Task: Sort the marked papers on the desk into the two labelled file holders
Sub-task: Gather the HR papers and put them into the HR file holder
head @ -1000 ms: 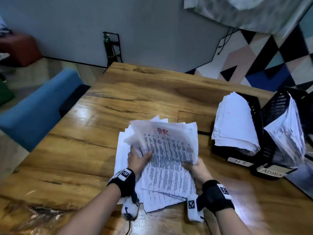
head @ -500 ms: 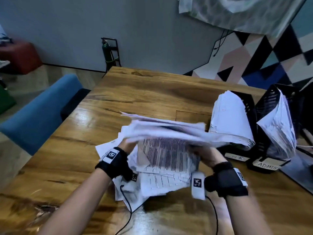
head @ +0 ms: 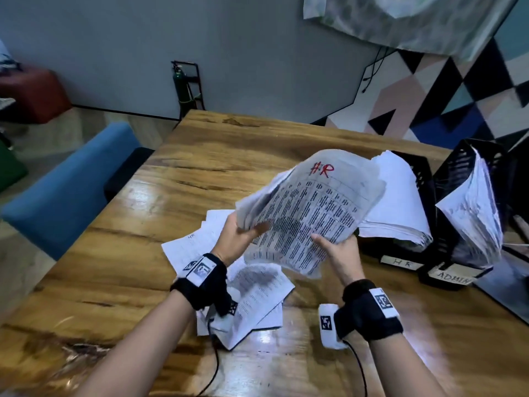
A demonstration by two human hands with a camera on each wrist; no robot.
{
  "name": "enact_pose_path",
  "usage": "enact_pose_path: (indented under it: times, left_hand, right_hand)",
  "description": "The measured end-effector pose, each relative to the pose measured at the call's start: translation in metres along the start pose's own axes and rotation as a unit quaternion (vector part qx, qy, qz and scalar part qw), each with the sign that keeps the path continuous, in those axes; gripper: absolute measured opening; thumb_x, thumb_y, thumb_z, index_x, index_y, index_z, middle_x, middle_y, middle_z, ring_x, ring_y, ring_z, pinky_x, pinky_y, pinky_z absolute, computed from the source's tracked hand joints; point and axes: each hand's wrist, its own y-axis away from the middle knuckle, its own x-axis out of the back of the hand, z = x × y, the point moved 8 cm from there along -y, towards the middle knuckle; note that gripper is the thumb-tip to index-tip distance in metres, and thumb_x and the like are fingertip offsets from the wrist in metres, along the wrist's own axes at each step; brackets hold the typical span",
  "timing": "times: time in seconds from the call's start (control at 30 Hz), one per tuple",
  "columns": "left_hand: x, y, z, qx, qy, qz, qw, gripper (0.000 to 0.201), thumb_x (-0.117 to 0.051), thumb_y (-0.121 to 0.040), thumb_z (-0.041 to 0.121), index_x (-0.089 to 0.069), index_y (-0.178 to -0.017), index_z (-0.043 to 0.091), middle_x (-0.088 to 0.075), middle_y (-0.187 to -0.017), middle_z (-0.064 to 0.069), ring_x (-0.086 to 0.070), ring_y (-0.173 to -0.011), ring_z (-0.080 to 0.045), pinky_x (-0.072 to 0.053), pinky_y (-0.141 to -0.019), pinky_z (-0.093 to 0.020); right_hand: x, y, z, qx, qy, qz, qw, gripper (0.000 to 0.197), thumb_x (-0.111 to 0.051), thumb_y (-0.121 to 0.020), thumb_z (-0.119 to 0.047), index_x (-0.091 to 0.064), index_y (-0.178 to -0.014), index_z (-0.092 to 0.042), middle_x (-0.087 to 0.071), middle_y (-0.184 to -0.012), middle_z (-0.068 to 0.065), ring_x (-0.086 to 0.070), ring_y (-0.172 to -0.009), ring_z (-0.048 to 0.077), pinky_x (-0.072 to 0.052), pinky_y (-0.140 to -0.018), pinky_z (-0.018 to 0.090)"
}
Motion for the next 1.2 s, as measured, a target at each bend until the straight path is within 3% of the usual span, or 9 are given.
enact_pose_path:
  times: [0.2,0.33,0.4,0.53,0.73,0.87,1.0,1.1,1.2]
  left_hand:
    - [0.007,-0.002,-0.022,0.001,0.003,-0.001,1.000,0.040,-0.063,-0.080,-0.004,-0.056,-0.111,0.020,-0.069,-0.094,0.020,-0.061,-0.085,0.013,-0.049,-0.076,-0.012]
    - [-0.001,-0.022,-0.026,0.016,0.002,0.042,0.999,0.031,-0.054,-0.085,-0.009,-0.059,-0.113,0.003,-0.071,-0.075,0.025,-0.061,-0.076,0.018,-0.048,-0.075,-0.005]
    - [-0.008,-0.041,-0.014,0.006,0.009,0.064,0.998,0.027,-0.053,-0.087,-0.005,-0.056,-0.114,-0.004,-0.069,-0.083,0.018,-0.062,-0.076,0.015,-0.049,-0.074,-0.005]
    - [-0.052,-0.076,-0.006,-0.004,-0.045,0.061,0.997,0.034,-0.054,-0.089,0.001,-0.051,-0.123,0.003,-0.060,-0.116,-0.008,-0.056,-0.105,-0.012,-0.046,-0.097,-0.028]
    - [-0.198,-0.105,-0.087,0.184,-0.161,-0.121,0.962,0.077,-0.062,-0.083,0.042,-0.025,-0.143,0.012,-0.037,-0.147,-0.014,-0.040,-0.134,-0.027,-0.034,-0.111,-0.042]
    - [-0.251,-0.119,-0.112,0.286,-0.055,-0.059,0.955,0.102,-0.063,-0.080,0.047,0.001,-0.148,0.006,-0.026,-0.153,-0.014,-0.034,-0.137,-0.029,-0.034,-0.110,-0.033]
    - [-0.285,-0.126,-0.149,0.369,0.200,0.021,0.907,0.106,-0.083,-0.057,0.045,-0.034,-0.138,-0.001,-0.062,-0.121,-0.016,-0.067,-0.091,-0.028,-0.057,-0.059,-0.029]
    - [-0.288,-0.133,-0.145,0.352,0.243,0.064,0.902,0.072,-0.083,-0.066,0.019,-0.050,-0.124,-0.008,-0.063,-0.116,-0.018,-0.064,-0.096,-0.031,-0.053,-0.088,-0.046]
    - [-0.278,-0.151,-0.098,0.271,0.204,0.068,0.938,0.034,-0.062,-0.084,0.001,-0.056,-0.117,-0.001,-0.063,-0.112,-0.015,-0.061,-0.097,-0.028,-0.050,-0.088,-0.042]
  right_hand:
    - [-0.006,0.004,0.007,-0.019,-0.037,-0.047,0.998,0.031,-0.062,-0.080,0.005,-0.056,-0.101,-0.017,-0.065,-0.093,-0.006,-0.067,-0.075,-0.005,-0.052,-0.060,0.008]
    - [0.002,-0.003,0.012,-0.022,0.069,-0.049,0.996,0.019,-0.057,-0.087,-0.007,-0.057,-0.102,-0.019,-0.062,-0.101,-0.002,-0.061,-0.093,0.009,-0.050,-0.073,0.012]
    - [0.024,-0.015,0.001,-0.006,0.127,-0.013,0.992,0.019,-0.055,-0.090,-0.014,-0.059,-0.109,-0.011,-0.062,-0.097,0.001,-0.060,-0.090,0.015,-0.047,-0.077,0.024]
    - [0.102,-0.037,-0.049,0.052,0.170,0.115,0.977,0.020,-0.050,-0.093,-0.014,-0.055,-0.074,-0.016,-0.052,-0.066,0.000,-0.044,-0.059,0.010,-0.037,-0.058,0.028]
    - [0.235,-0.053,-0.125,0.129,0.255,0.366,0.886,0.032,-0.043,-0.092,-0.006,-0.053,-0.122,0.002,-0.063,-0.112,0.030,-0.058,-0.103,0.042,-0.042,-0.087,0.041]
    - [0.264,-0.056,-0.158,0.180,0.284,0.391,0.857,0.046,-0.038,-0.081,0.008,-0.056,-0.121,-0.007,-0.065,-0.110,0.025,-0.059,-0.100,0.038,-0.038,-0.083,0.034]
    - [0.273,-0.069,-0.163,0.218,0.282,0.368,0.859,0.056,-0.035,-0.077,0.011,-0.054,-0.124,-0.012,-0.067,-0.102,0.020,-0.061,-0.093,0.034,-0.043,-0.080,0.033]
    - [0.273,-0.080,-0.158,0.229,0.290,0.356,0.858,0.064,-0.034,-0.074,0.015,-0.049,-0.130,-0.012,-0.065,-0.106,0.022,-0.060,-0.096,0.034,-0.042,-0.081,0.031]
    - [0.260,-0.089,-0.158,0.263,0.308,0.340,0.849,0.063,-0.032,-0.074,0.012,-0.045,-0.133,-0.006,-0.061,-0.116,0.026,-0.059,-0.104,0.038,-0.037,-0.084,0.029]
